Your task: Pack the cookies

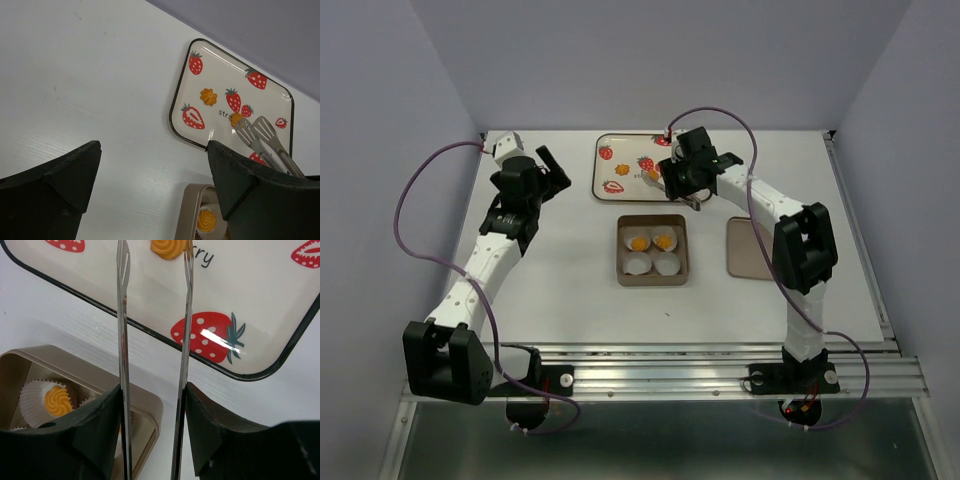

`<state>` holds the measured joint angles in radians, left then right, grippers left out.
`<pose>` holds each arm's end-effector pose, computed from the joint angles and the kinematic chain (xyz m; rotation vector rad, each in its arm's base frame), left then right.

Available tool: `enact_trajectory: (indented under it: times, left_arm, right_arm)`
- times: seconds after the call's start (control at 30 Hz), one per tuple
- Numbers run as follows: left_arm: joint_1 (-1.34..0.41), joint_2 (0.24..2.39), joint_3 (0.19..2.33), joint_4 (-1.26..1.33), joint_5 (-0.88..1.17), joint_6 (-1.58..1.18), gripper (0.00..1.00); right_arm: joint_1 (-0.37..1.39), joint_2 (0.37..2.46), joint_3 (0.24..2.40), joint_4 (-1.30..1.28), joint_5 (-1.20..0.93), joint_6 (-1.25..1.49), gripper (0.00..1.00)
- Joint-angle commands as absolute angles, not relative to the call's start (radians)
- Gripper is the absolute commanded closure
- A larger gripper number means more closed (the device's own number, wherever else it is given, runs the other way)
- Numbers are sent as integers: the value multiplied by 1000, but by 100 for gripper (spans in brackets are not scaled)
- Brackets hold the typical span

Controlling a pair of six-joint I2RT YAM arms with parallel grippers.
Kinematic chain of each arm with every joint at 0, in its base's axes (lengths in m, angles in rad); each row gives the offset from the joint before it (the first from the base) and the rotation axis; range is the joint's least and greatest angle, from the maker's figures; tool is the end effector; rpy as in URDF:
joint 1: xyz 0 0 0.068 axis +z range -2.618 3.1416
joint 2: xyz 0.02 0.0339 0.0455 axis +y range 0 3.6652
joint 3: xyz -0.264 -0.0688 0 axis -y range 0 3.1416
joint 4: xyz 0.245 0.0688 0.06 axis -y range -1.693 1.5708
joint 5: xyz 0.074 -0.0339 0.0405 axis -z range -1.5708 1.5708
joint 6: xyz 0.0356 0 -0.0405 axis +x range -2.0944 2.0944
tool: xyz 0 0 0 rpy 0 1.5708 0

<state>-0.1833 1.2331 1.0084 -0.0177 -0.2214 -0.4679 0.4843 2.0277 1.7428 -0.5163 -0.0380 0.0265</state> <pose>0.2869 -0.0452 0.3404 -0.4122 1.7675 -0.2624 0.4106 0.2176 0.2604 -0.5603 2.3239 0.2885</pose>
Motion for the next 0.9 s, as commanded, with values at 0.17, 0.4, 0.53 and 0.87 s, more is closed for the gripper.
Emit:
enact_trajectory:
  times: [0.17,0.4,0.53,0.87]
  left_arm:
    - [-186,1230,1037,26,-244,-457,1]
    - [-186,1239,1037,28,-247,-459,1]
    - [-186,1247,1043,26,-241,-465,1]
    - [-186,1247,1045,20,-244,-468,1]
  right_arm:
    - [476,2105,1855,-538,-17,12,43]
    - [476,2138,1876,-548,-6,14,43]
    - [476,2167,1905,-555,-5,14,43]
    - [476,2195,1947,-574,-5,12,51]
